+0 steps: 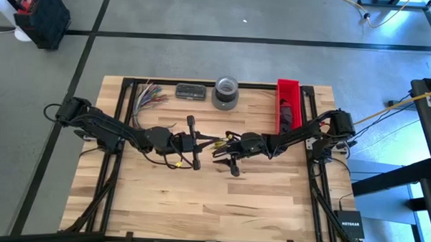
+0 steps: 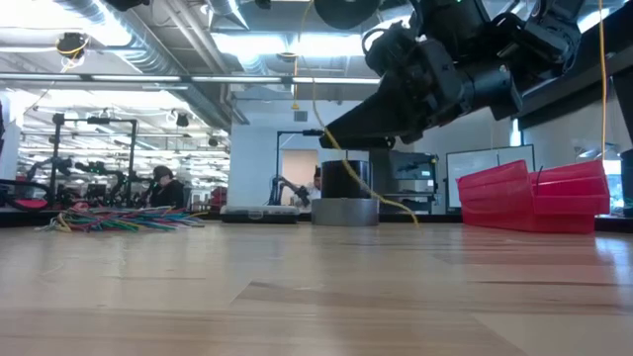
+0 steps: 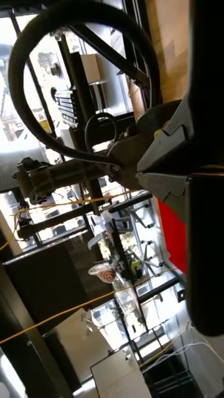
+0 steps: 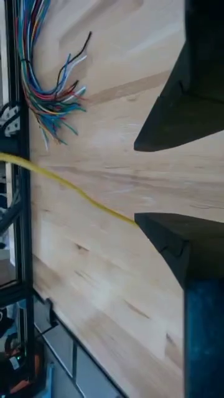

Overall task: Coil cords
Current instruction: Coil the yellow wire into the black spool

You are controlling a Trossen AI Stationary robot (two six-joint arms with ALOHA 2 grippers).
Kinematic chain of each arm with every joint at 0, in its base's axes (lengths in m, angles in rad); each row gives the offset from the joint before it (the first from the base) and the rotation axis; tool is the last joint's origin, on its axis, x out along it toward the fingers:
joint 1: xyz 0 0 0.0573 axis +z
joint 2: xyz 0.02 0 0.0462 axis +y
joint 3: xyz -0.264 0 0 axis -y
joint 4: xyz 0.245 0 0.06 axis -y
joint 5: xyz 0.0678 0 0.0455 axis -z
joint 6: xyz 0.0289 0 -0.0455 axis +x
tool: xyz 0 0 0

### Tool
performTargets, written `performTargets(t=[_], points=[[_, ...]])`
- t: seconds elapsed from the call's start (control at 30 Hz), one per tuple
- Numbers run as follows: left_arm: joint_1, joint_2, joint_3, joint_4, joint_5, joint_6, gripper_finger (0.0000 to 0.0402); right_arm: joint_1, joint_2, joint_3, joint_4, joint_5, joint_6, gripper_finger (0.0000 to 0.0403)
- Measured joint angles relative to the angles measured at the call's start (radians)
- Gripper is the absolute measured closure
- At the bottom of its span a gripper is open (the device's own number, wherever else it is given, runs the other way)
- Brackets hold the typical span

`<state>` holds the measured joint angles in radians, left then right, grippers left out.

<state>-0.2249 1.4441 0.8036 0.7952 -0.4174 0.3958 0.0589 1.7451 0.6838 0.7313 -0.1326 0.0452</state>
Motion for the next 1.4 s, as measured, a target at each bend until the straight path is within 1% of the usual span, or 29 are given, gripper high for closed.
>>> performTargets(t=[0.07, 0.23, 0.37, 0.47, 0.63, 0.77, 0.87, 1.0, 1.13, 1.4], points=[[0.000, 0.000, 0.000, -0.002, 0.000, -0.001, 0.0402, -0.001, 0.000, 0.000, -0.005, -0.010, 0.000, 0.0228], [-0.014, 0.000, 0.000, -0.016, 0.000, 0.001, 0.0402, -0.009, -0.047, -0.001, -0.090, -0.013, 0.000, 0.0236], [-0.016, 0.000, 0.000, -0.008, 0.003, 0.015, 0.0402, -0.006, -0.060, -0.001, -0.060, -0.016, 0.004, 0.0237], [-0.014, 0.000, 0.000, 0.005, 0.002, 0.007, 0.0402, -0.006, -0.031, 0.004, -0.001, 0.009, 0.022, 0.0237], [-0.012, 0.000, 0.000, 0.010, 0.002, 0.005, 0.0402, -0.006, 0.044, 0.004, 0.084, 0.008, 0.054, 0.0237], [-0.012, 0.000, 0.000, 0.010, 0.002, 0.017, 0.0402, -0.007, 0.072, 0.014, 0.077, -0.003, 0.053, 0.0237], [-0.012, 0.000, 0.000, 0.008, 0.002, 0.029, 0.0402, -0.007, 0.072, 0.029, 0.075, -0.030, 0.053, 0.0237], [-0.013, 0.000, 0.000, 0.000, 0.002, 0.029, 0.0402, -0.007, 0.071, 0.042, 0.020, -0.125, 0.055, 0.0237], [-0.019, 0.000, 0.000, 0.000, 0.002, 0.033, 0.0402, -0.007, 0.058, 0.052, -0.037, -0.133, 0.055, 0.0237], [-0.018, 0.000, 0.000, 0.002, 0.002, 0.035, 0.0402, -0.007, 0.058, 0.071, -0.027, -0.144, 0.055, 0.0237]])
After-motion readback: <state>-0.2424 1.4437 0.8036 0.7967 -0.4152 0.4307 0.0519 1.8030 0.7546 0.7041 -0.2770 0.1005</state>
